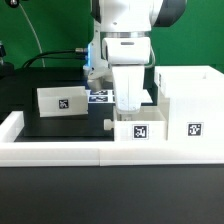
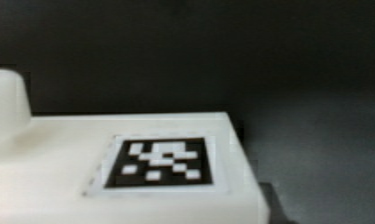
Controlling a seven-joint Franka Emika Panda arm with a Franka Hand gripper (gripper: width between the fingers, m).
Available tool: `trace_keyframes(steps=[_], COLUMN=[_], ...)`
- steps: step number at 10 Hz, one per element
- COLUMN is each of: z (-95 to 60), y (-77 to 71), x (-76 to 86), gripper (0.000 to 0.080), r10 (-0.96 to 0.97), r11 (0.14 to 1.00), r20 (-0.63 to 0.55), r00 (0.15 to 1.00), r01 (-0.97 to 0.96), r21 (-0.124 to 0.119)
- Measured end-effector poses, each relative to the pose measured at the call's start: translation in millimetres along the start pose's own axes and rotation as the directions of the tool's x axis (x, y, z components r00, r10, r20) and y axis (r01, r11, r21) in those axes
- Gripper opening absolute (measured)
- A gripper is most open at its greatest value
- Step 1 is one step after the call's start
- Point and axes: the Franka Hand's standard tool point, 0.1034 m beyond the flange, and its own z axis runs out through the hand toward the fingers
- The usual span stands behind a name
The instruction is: Assemble drawer
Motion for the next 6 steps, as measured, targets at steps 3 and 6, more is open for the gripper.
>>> trace_keyframes(steps=[3,6], z=[0.6,0.3], y=[-1.3,-0.7], x=[1.4,1.6], gripper=[0.0044,0.0044], r10=[-0.012,-0.017], r11=[1.0,1.0], r20=[0.003,0.011], r00=[1.0,1.0], r01=[0.012,0.017], r21=[0.001,0.005])
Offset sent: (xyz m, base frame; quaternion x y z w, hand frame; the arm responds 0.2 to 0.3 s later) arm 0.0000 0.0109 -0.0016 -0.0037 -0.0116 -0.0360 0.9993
